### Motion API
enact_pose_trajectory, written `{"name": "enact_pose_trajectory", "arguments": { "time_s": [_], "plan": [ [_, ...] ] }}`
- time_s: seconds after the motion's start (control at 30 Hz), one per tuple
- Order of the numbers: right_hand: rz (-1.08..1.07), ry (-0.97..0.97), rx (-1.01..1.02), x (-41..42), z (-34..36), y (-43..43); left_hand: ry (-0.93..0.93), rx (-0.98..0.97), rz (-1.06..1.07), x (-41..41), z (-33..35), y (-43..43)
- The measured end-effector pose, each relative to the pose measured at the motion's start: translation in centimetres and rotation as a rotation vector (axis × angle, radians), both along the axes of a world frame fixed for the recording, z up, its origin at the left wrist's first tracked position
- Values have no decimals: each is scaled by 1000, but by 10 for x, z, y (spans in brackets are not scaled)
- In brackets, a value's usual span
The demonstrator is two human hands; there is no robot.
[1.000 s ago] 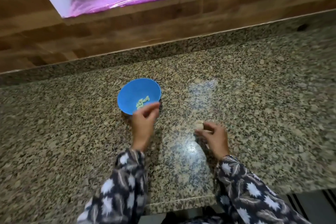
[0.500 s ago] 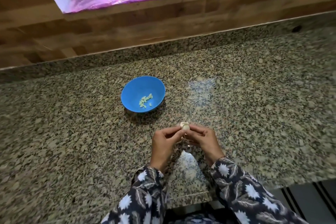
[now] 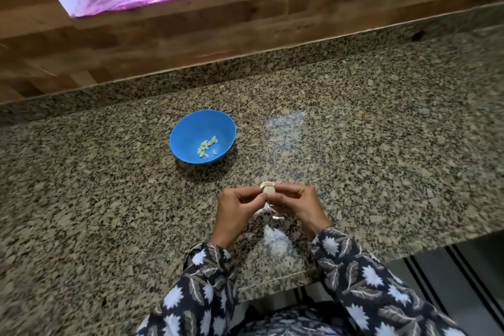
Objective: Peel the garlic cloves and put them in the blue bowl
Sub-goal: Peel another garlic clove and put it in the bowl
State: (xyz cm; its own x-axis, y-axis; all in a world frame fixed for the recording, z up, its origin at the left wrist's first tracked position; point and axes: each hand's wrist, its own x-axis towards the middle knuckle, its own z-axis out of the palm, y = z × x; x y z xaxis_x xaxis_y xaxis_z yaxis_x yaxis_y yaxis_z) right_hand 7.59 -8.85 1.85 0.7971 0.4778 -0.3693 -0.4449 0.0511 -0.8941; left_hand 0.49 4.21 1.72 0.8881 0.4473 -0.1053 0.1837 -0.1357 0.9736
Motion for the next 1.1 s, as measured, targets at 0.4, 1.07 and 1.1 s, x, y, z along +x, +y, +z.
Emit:
{"name": "enact_pose_trajectory", "arguments": {
  "time_s": [0.4, 1.07, 1.1],
  "plan": [
    [-56, -19, 21, -11, -12, 4, 29, 442, 97, -1, -8, -16],
    [19, -11, -40, 2, -16, -6, 93, -125, 82, 7, -16, -20],
    [9, -29, -62, 3, -16, -8, 93, -146, 74, 8, -16, -21]
  ]
}}
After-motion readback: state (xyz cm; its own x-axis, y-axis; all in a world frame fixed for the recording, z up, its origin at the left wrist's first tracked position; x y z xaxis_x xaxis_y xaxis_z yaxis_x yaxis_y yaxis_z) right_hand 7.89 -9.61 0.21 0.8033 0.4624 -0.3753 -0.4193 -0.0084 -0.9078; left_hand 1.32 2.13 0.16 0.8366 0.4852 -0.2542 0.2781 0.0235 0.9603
